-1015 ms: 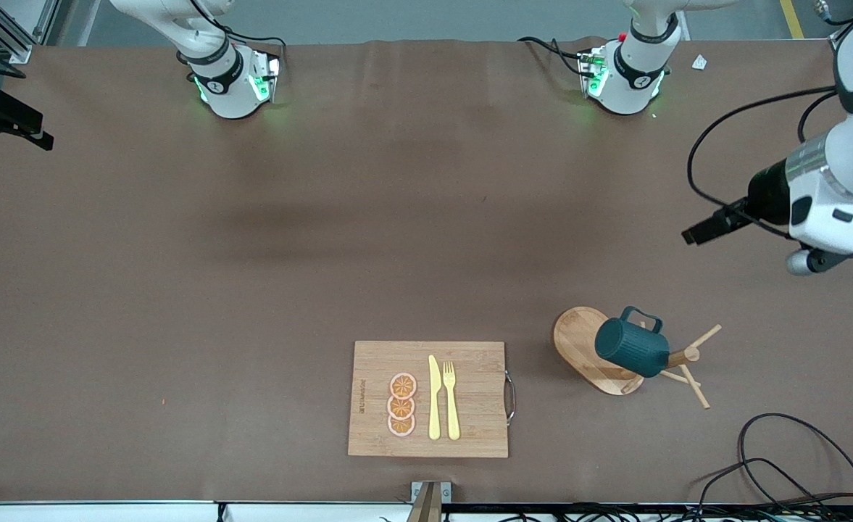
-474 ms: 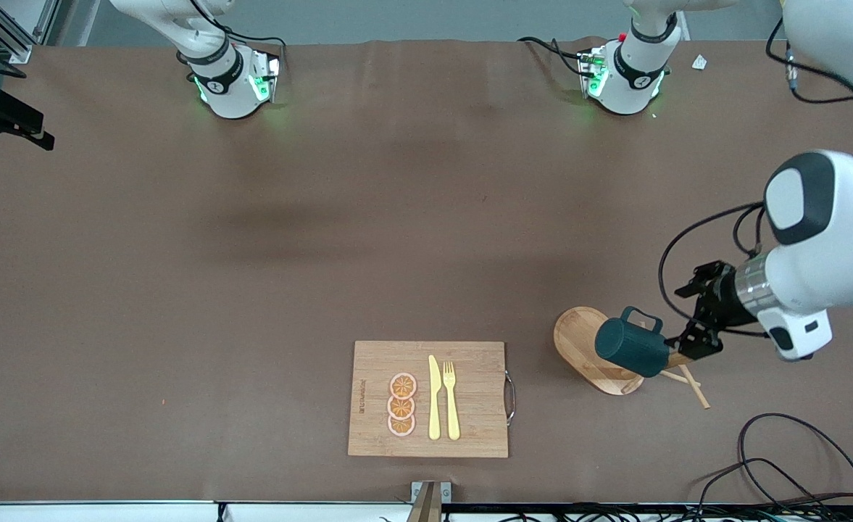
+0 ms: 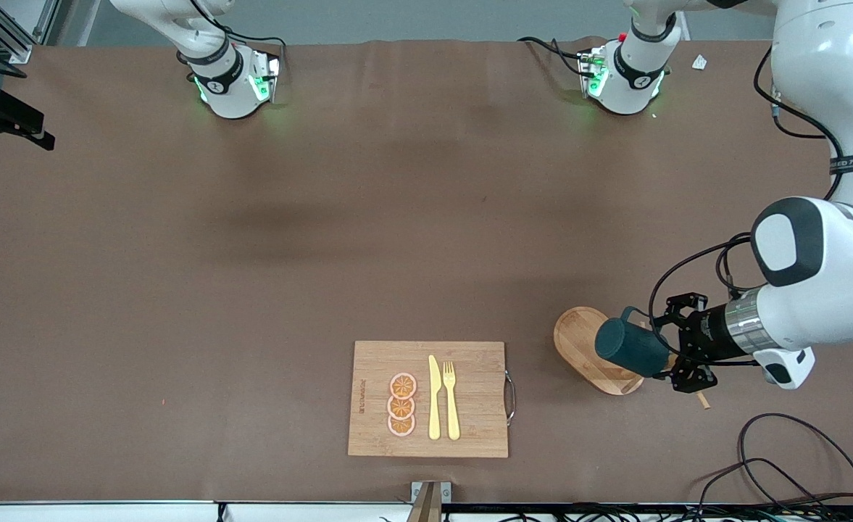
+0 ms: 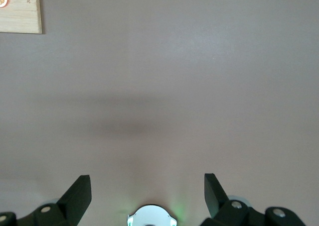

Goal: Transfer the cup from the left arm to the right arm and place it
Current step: 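Close the left gripper around the teal mug body on the stand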

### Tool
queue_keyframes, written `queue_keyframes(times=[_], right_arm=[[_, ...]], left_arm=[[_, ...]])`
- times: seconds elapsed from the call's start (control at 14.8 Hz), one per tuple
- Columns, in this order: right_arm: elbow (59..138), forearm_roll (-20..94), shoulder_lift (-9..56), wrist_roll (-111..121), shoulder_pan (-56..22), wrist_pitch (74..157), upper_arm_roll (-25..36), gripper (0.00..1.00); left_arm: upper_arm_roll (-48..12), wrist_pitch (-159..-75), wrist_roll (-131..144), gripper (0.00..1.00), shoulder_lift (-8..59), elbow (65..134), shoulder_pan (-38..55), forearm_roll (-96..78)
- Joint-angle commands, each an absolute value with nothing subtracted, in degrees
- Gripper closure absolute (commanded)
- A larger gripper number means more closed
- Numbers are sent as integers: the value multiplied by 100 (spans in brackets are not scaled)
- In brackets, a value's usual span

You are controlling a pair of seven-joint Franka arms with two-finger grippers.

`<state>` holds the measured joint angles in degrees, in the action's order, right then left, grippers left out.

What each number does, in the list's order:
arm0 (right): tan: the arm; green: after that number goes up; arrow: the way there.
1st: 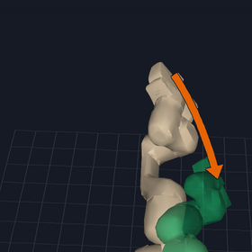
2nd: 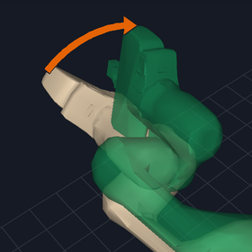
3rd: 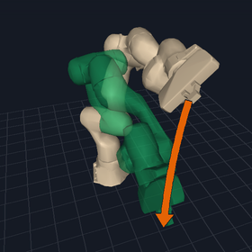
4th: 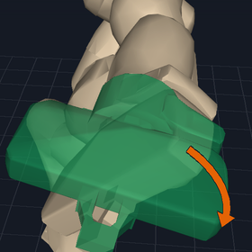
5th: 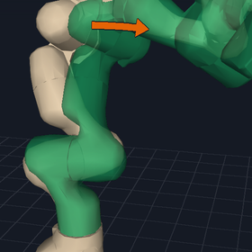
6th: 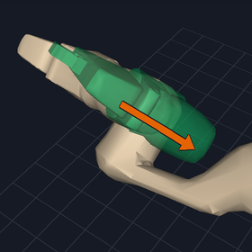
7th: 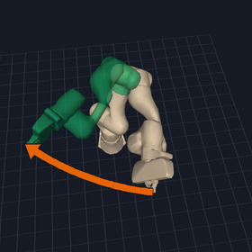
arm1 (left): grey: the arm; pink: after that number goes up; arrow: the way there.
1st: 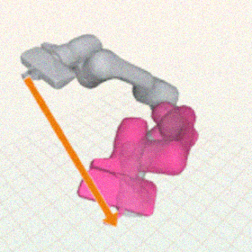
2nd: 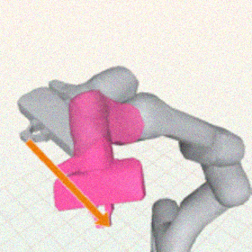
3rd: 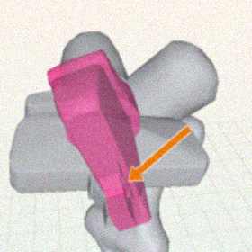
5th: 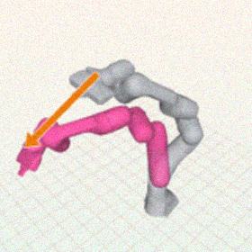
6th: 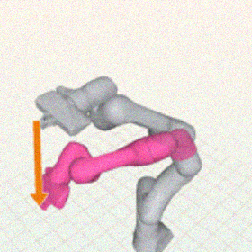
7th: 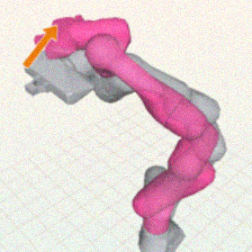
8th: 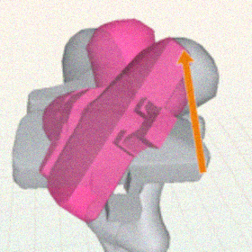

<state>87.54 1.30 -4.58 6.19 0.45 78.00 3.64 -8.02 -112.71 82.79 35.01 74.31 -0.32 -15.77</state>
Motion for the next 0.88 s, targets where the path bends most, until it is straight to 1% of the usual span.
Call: queue_keyframes(times=[0.0, 0.68, 0.74, 0.81], right_arm=[[8807, 193, -527, 571, 35, 7796, 369, 0], [8807, 193, -527, 571, 35, 7805, 369, 0], [8807, 193, -527, 580, 35, 7813, 369, 0], [8807, 193, -527, 580, 35, 7813, 369, 0]], left_arm=[[-817, -11294, 8402, 0, 3647, 7295, 9, -1722], [-826, -11303, 8183, 0, 3691, 7374, 211, -1679], [-826, -11303, 8096, 2, 3683, 7391, 220, -1679], [-826, -11303, 8086, 7, 3683, 7409, 237, -1679]])
